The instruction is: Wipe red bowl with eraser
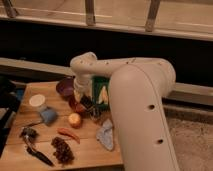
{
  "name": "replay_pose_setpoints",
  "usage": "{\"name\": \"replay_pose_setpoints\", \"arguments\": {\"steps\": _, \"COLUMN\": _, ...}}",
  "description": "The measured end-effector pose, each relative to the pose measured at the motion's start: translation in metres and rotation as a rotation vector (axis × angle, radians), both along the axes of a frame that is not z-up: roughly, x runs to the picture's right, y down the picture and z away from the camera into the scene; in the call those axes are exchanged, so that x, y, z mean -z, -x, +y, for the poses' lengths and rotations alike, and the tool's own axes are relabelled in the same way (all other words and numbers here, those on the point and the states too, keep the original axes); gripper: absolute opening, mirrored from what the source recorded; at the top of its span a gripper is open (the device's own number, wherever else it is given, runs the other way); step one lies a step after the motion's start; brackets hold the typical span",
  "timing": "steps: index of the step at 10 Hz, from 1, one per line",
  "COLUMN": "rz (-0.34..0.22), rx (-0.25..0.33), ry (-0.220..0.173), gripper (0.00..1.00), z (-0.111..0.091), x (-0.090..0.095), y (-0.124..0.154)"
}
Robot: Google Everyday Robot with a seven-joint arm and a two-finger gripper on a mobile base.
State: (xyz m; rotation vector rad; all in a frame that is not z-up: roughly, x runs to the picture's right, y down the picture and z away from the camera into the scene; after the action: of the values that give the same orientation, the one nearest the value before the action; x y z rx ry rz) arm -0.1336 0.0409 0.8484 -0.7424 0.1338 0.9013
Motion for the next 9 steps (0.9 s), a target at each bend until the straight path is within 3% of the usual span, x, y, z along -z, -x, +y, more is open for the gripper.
{"name": "replay_pose_setpoints", "arguments": {"steps": 4, "rz": -0.057, "rx": -0.002, "ry": -0.016, "gripper": 0.00, "z": -0.008, "x": -0.013, "y": 0.036}}
{"name": "replay_pose_setpoints", "arguments": {"steps": 8, "rz": -0.127, "rx": 0.014, "ry": 0.010, "gripper": 0.00, "z": 0.014, "x": 0.007, "y": 0.044}}
{"name": "replay_pose_setpoints", "arguments": {"steps": 9, "rz": -0.124, "rx": 0.044, "ry": 0.040, "gripper": 0.00, "z": 0.024, "x": 0.011, "y": 0.040}}
